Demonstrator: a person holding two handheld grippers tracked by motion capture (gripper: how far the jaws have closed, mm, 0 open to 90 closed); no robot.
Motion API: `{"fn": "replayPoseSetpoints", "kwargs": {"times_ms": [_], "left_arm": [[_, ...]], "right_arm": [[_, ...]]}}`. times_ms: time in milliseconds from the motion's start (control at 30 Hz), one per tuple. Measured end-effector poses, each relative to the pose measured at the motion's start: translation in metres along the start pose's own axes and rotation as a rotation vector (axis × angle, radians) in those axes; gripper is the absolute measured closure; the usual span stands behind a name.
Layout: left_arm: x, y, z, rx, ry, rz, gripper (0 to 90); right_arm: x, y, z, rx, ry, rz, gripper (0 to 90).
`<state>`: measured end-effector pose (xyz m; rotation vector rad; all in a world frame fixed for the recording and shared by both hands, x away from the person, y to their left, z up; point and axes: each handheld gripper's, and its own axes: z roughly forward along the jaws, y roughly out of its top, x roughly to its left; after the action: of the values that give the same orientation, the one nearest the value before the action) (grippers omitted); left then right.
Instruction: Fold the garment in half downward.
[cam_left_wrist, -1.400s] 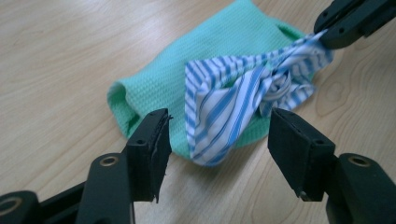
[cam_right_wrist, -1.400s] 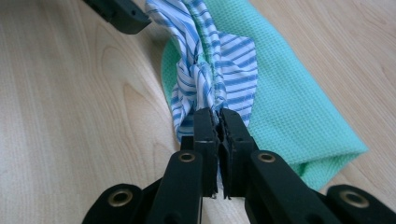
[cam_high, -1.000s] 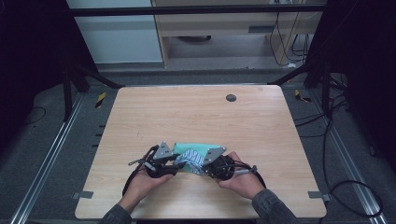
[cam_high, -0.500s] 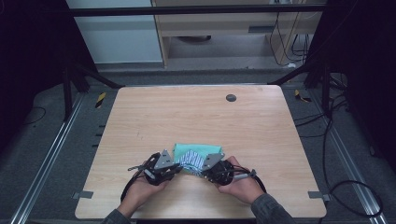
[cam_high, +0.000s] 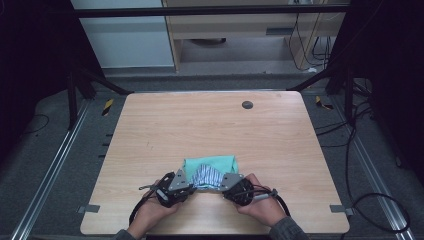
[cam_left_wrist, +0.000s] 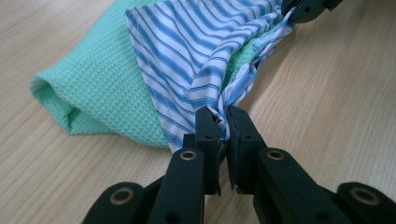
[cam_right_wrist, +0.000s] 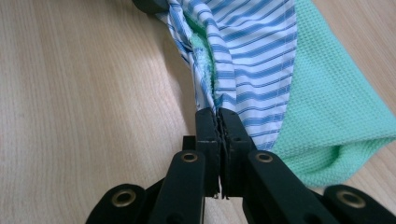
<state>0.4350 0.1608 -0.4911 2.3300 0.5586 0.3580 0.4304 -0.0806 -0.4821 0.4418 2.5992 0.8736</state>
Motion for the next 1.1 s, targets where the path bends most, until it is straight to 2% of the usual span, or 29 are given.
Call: {"fn": "replayPoseSetpoints", "kwargs": {"times_ms": [67, 233, 367, 433, 467, 500, 533, 567, 600, 633, 767, 833, 867, 933, 1033, 1067, 1100], "left_arm": [[-0.001, 0.000, 0.000, 0.001, -0.004, 0.002, 84.2], [-0.003, -0.001, 0.000, 0.006, -0.023, 0.001, 84.3], [-0.005, -0.001, 0.000, 0.023, -0.020, 0.007, 84.2], [-0.005, -0.001, -0.001, 0.024, -0.027, -0.012, 83.2], [-0.004, -0.002, -0.002, 0.024, -0.027, -0.020, 77.7], [-0.004, -0.003, -0.003, 0.020, -0.022, -0.034, 77.7], [-0.003, -0.004, -0.004, 0.014, -0.032, -0.042, 70.6], [-0.002, -0.004, -0.005, 0.007, -0.040, -0.053, 70.6], [-0.002, -0.005, -0.007, -0.009, -0.047, -0.068, 62.2], [-0.001, -0.005, -0.009, -0.020, -0.056, -0.083, 62.2], [0.001, -0.006, -0.018, -0.043, -0.057, -0.098, 53.9], [0.003, -0.007, -0.022, -0.048, -0.043, -0.108, 48.6], [0.006, -0.008, -0.024, -0.054, -0.038, -0.124, 40.8], [0.010, -0.010, -0.026, -0.063, -0.024, -0.138, 38.3], [0.016, -0.011, -0.026, -0.076, 0.016, -0.171, 28.3], [0.017, -0.012, -0.026, -0.081, 0.031, -0.182, 21.6], [0.019, -0.012, -0.026, -0.080, 0.039, -0.195, 21.6]], "right_arm": [[0.000, -0.002, -0.002, -0.005, -0.001, -0.003, 88.1], [-0.001, -0.010, -0.004, -0.035, 0.019, 0.051, 88.4], [0.002, -0.011, -0.003, -0.015, 0.039, 0.037, 88.2], [0.003, -0.011, -0.004, -0.011, 0.038, 0.047, 86.3], [0.002, -0.013, -0.005, -0.006, 0.044, 0.058, 75.3], [0.002, -0.013, -0.005, -0.006, 0.044, 0.058, 75.3], [0.002, -0.016, -0.006, 0.008, 0.070, 0.078, 65.7], [0.002, -0.016, -0.006, 0.008, 0.070, 0.078, 65.7], [0.002, -0.019, -0.009, 0.007, 0.070, 0.085, 59.7], [0.002, -0.019, -0.009, 0.007, 0.070, 0.085, 59.7], [-0.002, -0.021, -0.014, -0.016, 0.065, 0.123, 50.6], [-0.006, -0.023, -0.015, -0.015, 0.047, 0.147, 45.2], [-0.010, -0.026, -0.015, -0.004, 0.018, 0.176, 37.2], [-0.011, -0.027, -0.015, -0.003, 0.003, 0.185, 34.6], [-0.018, -0.030, -0.014, -0.004, -0.024, 0.224, 25.2], [-0.021, -0.031, -0.015, -0.009, -0.050, 0.248, 19.6], [-0.021, -0.031, -0.015, -0.009, -0.050, 0.248, 19.6]]}}
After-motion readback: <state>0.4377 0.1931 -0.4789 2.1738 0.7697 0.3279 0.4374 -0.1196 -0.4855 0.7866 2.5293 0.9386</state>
